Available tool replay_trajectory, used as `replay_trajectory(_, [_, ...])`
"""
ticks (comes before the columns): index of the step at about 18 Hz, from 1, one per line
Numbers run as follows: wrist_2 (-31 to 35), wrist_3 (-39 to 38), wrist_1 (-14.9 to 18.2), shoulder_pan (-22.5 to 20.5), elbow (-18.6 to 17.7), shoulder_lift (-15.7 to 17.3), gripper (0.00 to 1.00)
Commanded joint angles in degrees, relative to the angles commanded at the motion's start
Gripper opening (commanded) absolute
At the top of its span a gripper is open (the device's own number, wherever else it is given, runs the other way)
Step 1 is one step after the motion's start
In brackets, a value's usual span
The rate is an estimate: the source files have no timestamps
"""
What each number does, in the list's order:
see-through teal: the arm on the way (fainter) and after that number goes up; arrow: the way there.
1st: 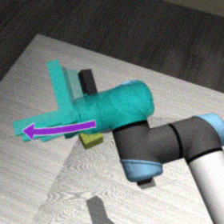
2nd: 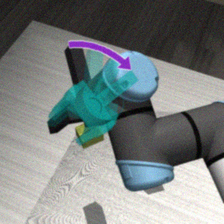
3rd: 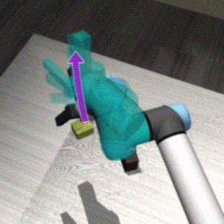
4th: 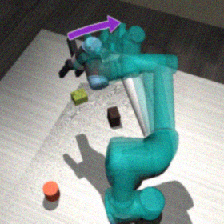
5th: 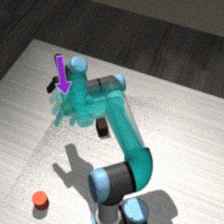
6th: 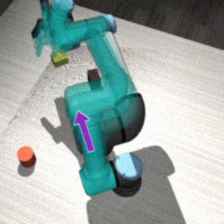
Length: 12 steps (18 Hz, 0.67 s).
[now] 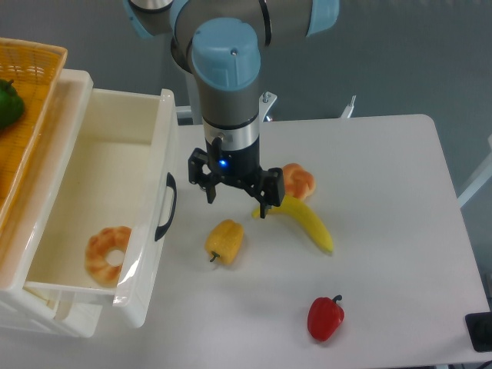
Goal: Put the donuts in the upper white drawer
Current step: 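Raise the open gripper and move it back toward the other donut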
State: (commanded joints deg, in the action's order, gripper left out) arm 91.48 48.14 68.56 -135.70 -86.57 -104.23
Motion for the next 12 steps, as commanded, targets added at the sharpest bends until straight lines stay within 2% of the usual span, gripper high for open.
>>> replay_trajectory(3, [3.61, 3.88, 0.09, -0.53, -0.18, -0.88, 1.00])
replay_trajectory(7, [4.93, 5.91, -0.35, -0.88, 0.00, -2.37, 1.00])
replay_trajectory(10, [5.11, 5.91, -2.81, -0.97, -0.09, -3.26, 1.00])
replay_trajectory(12, [5.11, 5.91, -2.90, -1.05, -0.35, -3.17, 1.00])
